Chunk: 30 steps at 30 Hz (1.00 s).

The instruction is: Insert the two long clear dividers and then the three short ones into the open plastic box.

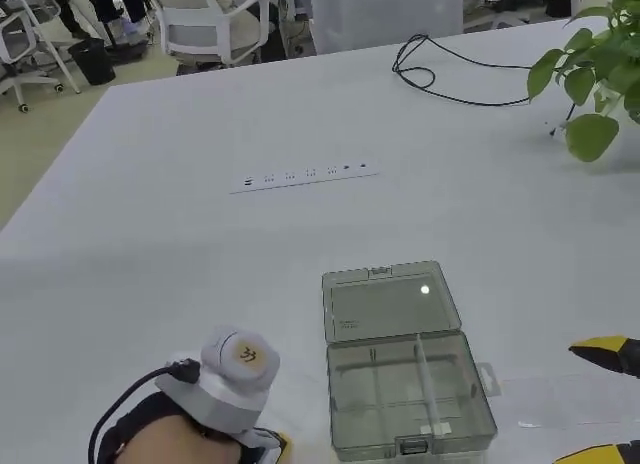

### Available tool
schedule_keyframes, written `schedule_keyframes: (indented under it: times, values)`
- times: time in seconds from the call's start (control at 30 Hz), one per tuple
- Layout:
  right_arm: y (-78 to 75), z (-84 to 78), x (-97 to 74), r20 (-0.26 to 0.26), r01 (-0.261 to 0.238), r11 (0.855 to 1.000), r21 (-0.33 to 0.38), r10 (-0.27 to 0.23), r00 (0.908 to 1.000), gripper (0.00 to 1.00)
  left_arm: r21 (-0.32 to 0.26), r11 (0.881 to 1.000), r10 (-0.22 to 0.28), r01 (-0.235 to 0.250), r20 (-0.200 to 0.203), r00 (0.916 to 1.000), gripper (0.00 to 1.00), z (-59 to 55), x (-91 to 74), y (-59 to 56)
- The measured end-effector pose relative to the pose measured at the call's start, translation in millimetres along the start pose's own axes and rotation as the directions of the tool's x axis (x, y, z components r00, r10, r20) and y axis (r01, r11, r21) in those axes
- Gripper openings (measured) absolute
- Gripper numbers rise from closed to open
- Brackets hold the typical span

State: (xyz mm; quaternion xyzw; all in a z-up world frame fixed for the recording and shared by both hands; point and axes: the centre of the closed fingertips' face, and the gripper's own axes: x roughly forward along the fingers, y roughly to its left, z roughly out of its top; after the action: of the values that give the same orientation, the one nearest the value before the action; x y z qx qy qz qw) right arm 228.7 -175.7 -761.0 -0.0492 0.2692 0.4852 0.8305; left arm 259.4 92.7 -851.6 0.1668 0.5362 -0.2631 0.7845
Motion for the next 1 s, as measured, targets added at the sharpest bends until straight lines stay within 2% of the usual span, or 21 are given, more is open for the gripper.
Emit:
schedule_keyframes:
  times: [0.37,0.47,0.63,0.77,0.8,0.87,0.9,0.93,1.0]
  values:
    - [3.3,-8.1,-0.9,-0.020,0.006,1.000,0.006,-0.006,0.9998,0.81,-0.086,0.995,-0.041,0.045,0.042,0.9983,0.31,-0.4,-3.8,1.3]
    - [4.2,-6.2,-0.7,-0.018,0.007,1.000,0.009,-0.006,0.9998,0.81,-0.108,0.993,-0.045,0.050,0.054,0.9975,0.31,-1.8,-5.5,3.2]
    - [7.1,2.6,1.1,-0.006,0.006,1.000,0.011,-0.006,1.0000,0.81,-0.164,0.984,-0.053,0.069,0.097,0.9939,0.31,-0.2,-11.8,5.6]
    - [9.9,16.3,3.5,0.007,0.007,1.000,0.025,-0.007,0.9999,0.80,-0.223,0.970,-0.061,0.097,0.163,0.9847,0.31,6.7,-22.7,7.7]
    - [10.1,20.3,4.5,0.006,0.011,0.999,0.049,-0.011,0.9999,0.80,-0.241,0.964,-0.063,0.110,0.193,0.9791,0.31,11.0,-26.5,8.3]
    - [11.8,31.6,5.6,0.037,0.011,0.999,0.052,-0.013,0.9992,0.78,-0.260,0.958,-0.065,0.123,0.222,0.9729,0.31,15.1,-33.6,8.7]
    - [12.3,35.4,6.6,0.040,0.011,0.997,0.073,-0.013,0.9991,0.77,-0.260,0.957,-0.068,0.130,0.235,0.9697,0.30,17.3,-36.2,8.2]
    - [13.8,38.4,8.2,0.028,0.010,0.993,0.119,-0.013,0.9995,0.76,-0.263,0.954,-0.072,0.143,0.265,0.9617,0.30,23.1,-40.4,6.9]
    - [15.3,51.1,10.9,0.053,0.016,0.995,0.098,-0.021,0.9984,0.74,-0.264,0.951,-0.079,0.160,0.292,0.9530,0.30,29.2,-47.8,3.5]
